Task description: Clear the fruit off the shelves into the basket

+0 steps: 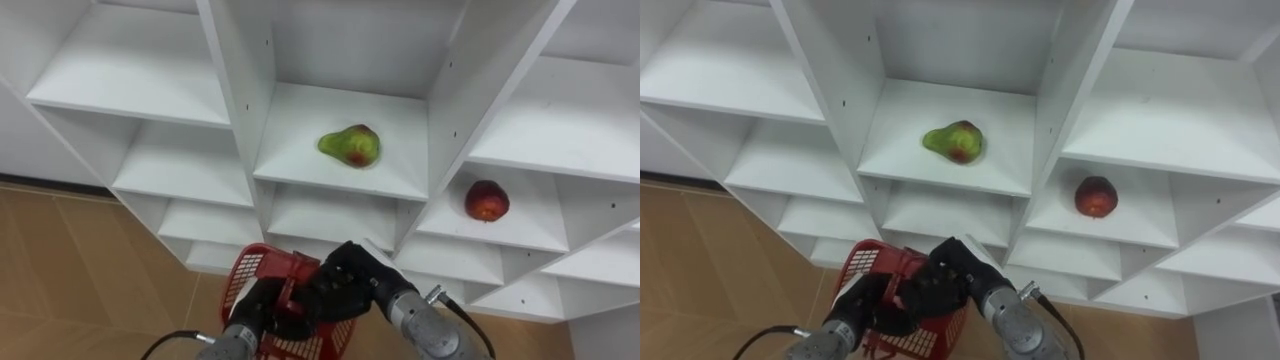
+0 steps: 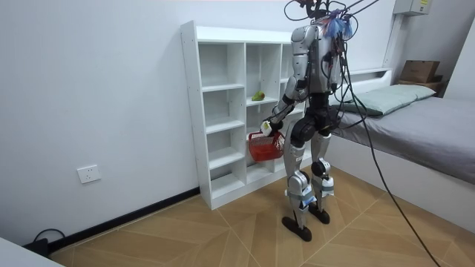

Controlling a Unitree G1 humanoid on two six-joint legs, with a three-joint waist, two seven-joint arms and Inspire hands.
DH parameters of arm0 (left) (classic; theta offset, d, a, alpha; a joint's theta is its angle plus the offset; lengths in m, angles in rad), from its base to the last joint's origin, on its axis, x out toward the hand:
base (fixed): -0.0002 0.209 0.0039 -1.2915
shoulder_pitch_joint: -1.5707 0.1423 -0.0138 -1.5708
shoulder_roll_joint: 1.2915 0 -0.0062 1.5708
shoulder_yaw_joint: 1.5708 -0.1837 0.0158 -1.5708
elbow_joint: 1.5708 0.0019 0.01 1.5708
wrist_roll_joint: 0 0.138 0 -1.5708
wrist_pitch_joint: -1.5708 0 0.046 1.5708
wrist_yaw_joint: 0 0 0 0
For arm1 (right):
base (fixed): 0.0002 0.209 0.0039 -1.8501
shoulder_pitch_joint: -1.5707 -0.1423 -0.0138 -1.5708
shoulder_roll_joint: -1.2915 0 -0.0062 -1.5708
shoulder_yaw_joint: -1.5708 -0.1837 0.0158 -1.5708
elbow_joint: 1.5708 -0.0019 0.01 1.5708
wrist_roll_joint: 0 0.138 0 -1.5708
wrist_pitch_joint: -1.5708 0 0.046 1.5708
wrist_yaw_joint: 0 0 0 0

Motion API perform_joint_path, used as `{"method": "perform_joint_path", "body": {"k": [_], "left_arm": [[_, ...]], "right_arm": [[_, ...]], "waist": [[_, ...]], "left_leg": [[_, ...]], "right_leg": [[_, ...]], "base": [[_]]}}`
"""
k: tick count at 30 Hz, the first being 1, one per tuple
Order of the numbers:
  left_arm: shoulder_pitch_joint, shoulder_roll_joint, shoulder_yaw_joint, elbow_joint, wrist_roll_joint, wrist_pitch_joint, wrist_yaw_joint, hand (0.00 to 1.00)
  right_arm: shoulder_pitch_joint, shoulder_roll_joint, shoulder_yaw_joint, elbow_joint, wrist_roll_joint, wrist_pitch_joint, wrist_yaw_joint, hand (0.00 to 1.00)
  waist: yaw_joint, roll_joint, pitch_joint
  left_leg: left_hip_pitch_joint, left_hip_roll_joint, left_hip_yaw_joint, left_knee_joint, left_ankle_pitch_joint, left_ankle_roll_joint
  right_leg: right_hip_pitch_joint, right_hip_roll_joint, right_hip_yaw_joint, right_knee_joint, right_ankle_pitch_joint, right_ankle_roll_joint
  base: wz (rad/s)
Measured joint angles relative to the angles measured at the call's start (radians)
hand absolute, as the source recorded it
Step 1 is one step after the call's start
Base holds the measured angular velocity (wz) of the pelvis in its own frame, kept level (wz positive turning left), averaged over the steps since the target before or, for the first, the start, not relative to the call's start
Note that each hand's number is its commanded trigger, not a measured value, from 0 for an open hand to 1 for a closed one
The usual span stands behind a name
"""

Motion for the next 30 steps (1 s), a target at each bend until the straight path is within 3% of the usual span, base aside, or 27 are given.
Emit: {"method": "perform_joint_path", "body": {"k": [18,21,22,23,30], "left_arm": [[-0.004,-0.001,-0.001,0.0,-0.001,0.0,0.0,1.0],[-0.004,-0.001,0.0,0.001,-0.001,0.0,0.0,1.0],[-0.004,-0.001,0.003,0.001,-0.002,0.0,0.0,1.0],[-0.005,-0.001,0.006,0.001,-0.002,0.0,0.0,1.0],[-0.015,-0.003,0.017,0.0,-0.005,0.0,0.001,1.0]], "right_arm": [[0.0,0.0,0.0,0.0,0.0,0.001,0.008,1.0],[0.0,-0.006,0.0,0.0,0.0,0.001,0.009,0.79],[0.0,-0.009,-0.001,0.0,-0.004,0.001,0.008,0.54],[0.0,-0.009,-0.002,0.001,-0.005,0.001,0.008,0.02],[0.0,-0.011,-0.002,0.022,-0.004,0.0,0.006,0.0]], "waist": [[0.0,0.0,0.0002],[0.0,0.001,0.0002],[-0.002,0.001,0.0001],[-0.002,0.001,0.0001],[-0.001,0.004,-0.001]], "left_leg": [[0.009,0.0,-0.001,-0.001,0.0,0.0],[0.009,0.0,-0.001,-0.001,0.0,0.0],[0.009,0.0,-0.001,-0.001,0.0,0.0],[0.009,0.0,-0.001,-0.001,0.0,0.0],[0.009,0.0,-0.002,-0.001,0.0,0.0]], "right_leg": [[0.008,0.0,-0.002,-0.001,0.0,0.0],[0.008,0.0,-0.001,-0.001,0.0,0.0],[0.008,-0.001,-0.001,-0.001,0.0,0.0],[0.008,-0.001,-0.001,-0.001,0.0,0.0],[0.008,0.0,0.0,-0.001,0.0,0.0]], "base": [[0.0],[0.0],[0.0],[0.0],[0.0]]}}
